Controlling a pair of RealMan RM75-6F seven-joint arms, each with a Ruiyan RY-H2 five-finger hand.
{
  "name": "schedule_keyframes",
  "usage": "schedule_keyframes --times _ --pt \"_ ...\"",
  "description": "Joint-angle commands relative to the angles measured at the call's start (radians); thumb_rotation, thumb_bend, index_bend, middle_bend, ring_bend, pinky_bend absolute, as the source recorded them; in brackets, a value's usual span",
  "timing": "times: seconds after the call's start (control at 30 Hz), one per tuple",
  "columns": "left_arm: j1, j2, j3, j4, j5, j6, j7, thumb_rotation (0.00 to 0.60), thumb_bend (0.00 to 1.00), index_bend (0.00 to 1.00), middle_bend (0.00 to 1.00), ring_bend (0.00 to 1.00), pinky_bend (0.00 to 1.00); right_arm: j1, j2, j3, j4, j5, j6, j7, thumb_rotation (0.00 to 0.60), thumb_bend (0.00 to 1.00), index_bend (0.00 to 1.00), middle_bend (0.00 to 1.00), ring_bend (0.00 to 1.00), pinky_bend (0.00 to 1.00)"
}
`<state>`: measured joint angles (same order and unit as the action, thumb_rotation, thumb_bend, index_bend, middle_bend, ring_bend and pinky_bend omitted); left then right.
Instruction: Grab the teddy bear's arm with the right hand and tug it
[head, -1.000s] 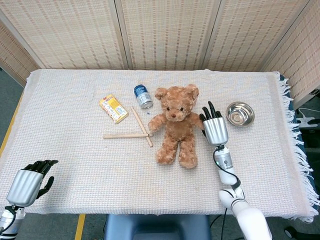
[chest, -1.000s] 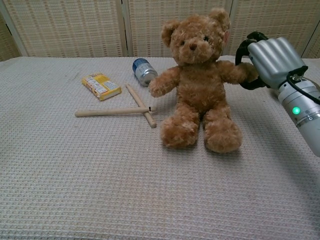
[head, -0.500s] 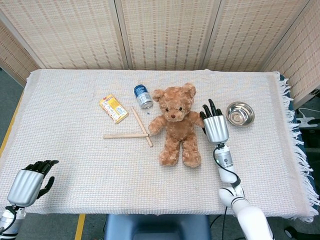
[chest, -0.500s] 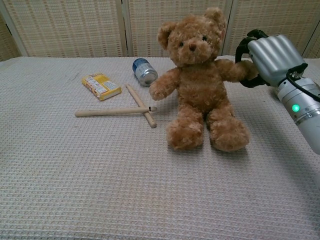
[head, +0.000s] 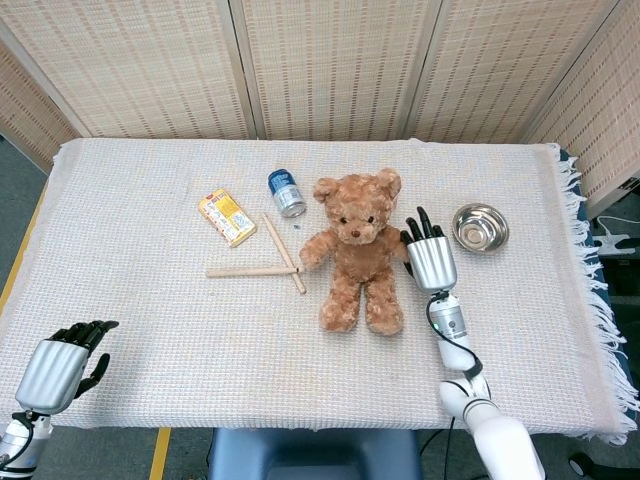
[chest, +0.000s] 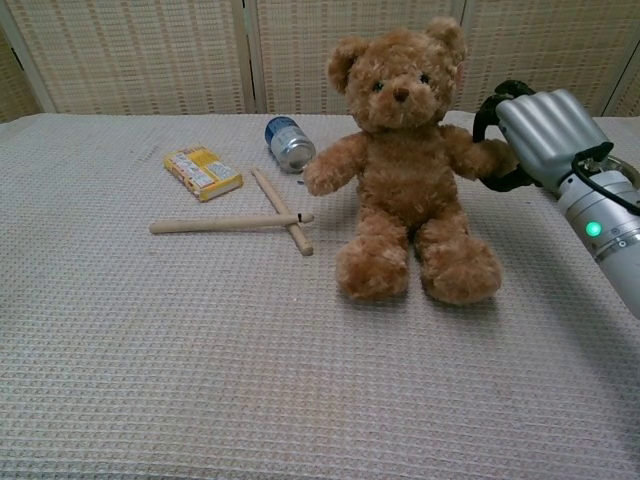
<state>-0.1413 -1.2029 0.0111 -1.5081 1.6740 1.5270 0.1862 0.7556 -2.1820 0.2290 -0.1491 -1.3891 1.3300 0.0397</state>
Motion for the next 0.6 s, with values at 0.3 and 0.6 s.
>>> schedule_keyframes --times 0.3,0.6 --pt "0.001 0.002 -0.001 -0.001 -0.001 0.002 -0.003 0.600 0.44 0.27 0.34 0.36 0.55 0.022 0.028 0.015 -0.013 0.015 0.032 -0.013 0.600 0.20 0.60 0.29 0.11 0.48" --pt "0.000 0.002 -0.001 -0.002 0.000 0.002 -0.001 0.600 0.44 0.27 0.34 0.36 0.55 0.009 0.024 0.005 -0.021 0.015 0.008 -0.011 0.600 0.20 0.60 0.29 0.11 0.48"
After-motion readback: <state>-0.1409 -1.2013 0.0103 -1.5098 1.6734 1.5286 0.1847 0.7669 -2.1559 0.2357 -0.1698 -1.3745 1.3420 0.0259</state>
